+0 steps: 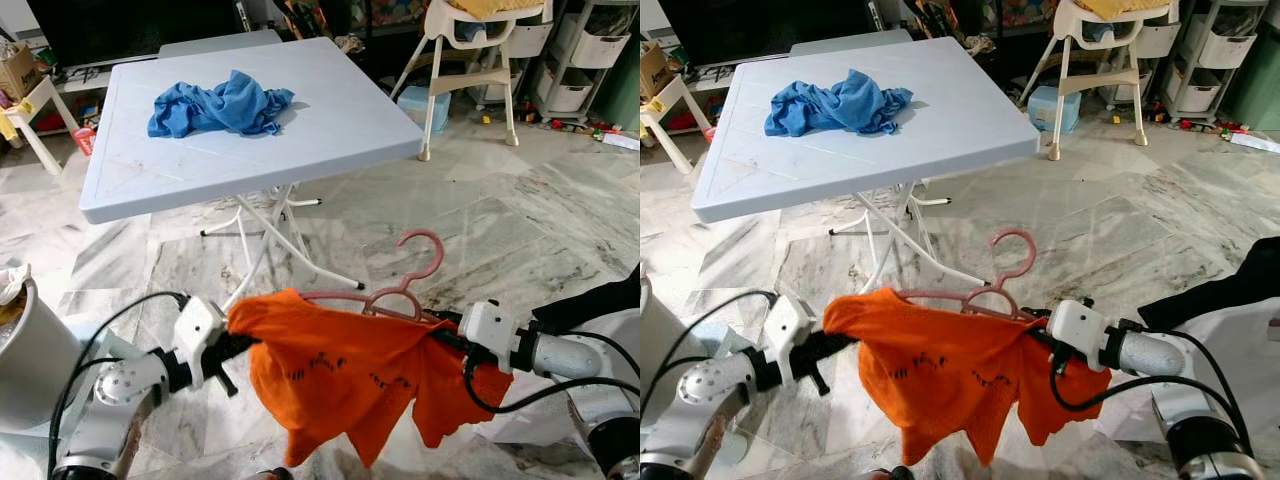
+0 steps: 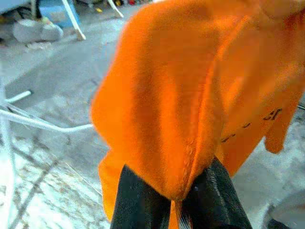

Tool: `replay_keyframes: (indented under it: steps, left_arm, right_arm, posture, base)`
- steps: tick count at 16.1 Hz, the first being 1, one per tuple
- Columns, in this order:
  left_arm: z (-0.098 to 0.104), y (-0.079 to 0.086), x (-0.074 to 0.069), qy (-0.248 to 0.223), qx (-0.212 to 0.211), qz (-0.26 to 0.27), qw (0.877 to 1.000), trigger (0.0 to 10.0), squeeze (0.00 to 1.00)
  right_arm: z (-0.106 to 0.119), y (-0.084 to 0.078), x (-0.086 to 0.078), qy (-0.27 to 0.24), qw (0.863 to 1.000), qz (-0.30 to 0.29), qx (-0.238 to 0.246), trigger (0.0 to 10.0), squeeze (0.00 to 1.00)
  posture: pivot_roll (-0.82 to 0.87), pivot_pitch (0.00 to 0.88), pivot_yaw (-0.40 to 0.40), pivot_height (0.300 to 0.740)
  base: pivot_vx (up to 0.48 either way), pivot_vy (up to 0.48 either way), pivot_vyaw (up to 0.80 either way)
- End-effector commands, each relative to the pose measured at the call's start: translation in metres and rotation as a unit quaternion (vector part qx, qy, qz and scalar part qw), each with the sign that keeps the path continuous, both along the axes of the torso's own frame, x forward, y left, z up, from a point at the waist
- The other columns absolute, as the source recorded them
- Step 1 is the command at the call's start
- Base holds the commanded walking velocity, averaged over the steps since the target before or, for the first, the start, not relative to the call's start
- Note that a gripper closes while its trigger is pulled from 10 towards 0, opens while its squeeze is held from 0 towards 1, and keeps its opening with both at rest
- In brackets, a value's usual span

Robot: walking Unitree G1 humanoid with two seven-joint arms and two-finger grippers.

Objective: Hang hanger

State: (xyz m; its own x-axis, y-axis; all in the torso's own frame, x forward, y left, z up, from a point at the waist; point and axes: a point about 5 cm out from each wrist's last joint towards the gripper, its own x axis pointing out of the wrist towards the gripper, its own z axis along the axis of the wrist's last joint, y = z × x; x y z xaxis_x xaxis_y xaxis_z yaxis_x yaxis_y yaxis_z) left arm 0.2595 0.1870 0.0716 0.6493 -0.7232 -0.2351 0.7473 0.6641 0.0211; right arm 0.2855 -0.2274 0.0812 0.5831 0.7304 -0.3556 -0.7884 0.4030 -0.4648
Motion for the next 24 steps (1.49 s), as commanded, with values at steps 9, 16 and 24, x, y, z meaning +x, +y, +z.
replay_keyframes:
  steps: [9, 16, 24]
  left_arm:
    - [-0.027, 0.008, -0.019, 0.044, 0.019, 0.097, 0.994, 0.0, 0.00]
    - [-0.041, -0.006, -0.035, 0.087, 0.001, 0.122, 0.989, 0.0, 0.00]
    - [-0.038, -0.006, -0.017, 0.008, 0.099, 0.156, 0.983, 10.0, 0.00]
  right_arm:
    - [0.016, -0.035, 0.026, -0.069, 0.980, -0.186, -0.019, 10.0, 0.00]
    - [0.032, -0.051, 0.037, -0.113, 0.960, -0.254, -0.038, 10.0, 0.00]
    - [0.044, -0.007, 0.036, -0.166, 0.981, -0.100, 0.005, 10.0, 0.00]
  posture:
    - [-0.07, 0.044, 0.082, 0.740]
    - [-0.07, 0.043, 0.079, 0.740]
    - [-0.08, 0.040, 0.082, 0.740]
  base:
    - [0.000, 0.000, 0.00]
    - [0.000, 0.000, 0.00]
    - [0.000, 0.000, 0.00]
